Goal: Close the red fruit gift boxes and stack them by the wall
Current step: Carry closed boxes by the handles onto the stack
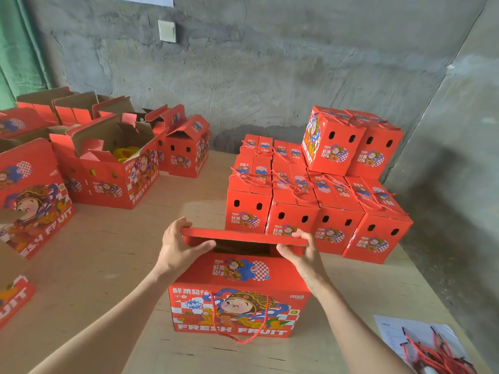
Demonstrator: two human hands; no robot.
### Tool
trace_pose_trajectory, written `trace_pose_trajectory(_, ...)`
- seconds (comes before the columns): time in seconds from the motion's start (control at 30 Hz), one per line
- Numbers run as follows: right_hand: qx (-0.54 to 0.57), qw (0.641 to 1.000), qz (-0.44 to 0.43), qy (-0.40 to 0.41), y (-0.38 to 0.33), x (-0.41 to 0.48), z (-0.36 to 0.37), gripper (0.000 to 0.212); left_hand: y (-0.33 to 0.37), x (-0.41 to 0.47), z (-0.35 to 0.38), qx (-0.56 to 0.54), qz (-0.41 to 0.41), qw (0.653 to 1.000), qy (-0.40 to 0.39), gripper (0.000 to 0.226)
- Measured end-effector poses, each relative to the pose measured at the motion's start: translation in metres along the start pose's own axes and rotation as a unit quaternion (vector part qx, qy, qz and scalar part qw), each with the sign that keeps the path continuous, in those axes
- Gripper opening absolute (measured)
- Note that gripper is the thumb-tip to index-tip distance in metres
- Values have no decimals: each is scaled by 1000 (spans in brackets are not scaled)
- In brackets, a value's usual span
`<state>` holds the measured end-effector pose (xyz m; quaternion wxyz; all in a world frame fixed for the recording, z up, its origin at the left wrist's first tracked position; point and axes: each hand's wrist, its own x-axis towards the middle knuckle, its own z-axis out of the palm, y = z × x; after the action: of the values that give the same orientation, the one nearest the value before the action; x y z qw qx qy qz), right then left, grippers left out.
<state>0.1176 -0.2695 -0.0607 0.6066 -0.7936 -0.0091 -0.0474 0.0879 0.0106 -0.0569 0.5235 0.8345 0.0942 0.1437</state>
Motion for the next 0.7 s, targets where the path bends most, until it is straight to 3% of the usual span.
trace_pose_trajectory(0.07,25,1000,5,-3,-2,-1,-1,56,4,-3,-1,-39,-18,999,-5,95)
trace_pose_trajectory(0.1,25,1000,6,-7,-2,-1,-2,52,4,-3,-1,-32,-16,999,4,93)
trace_pose_trajectory(0.23,-107,992,-54,-41,9,0,-11,9,-2,4,7,91,20,995,31,45)
trace_pose_trajectory(0.37,-263,948,-98,-148,11,7,-25,35,-5,14,9,181,42,981,-51,59)
trace_pose_trajectory(0.43,-320,924,-106,-179,10,12,-30,43,-2,19,6,264,54,959,-87,76)
trace_pose_trajectory(0.57,-385,897,-119,-182,6,16,-30,41,9,41,-2,472,99,855,-193,94)
trace_pose_trajectory(0.7,-380,902,-132,-159,6,16,-27,40,11,52,-3,461,86,835,-288,87)
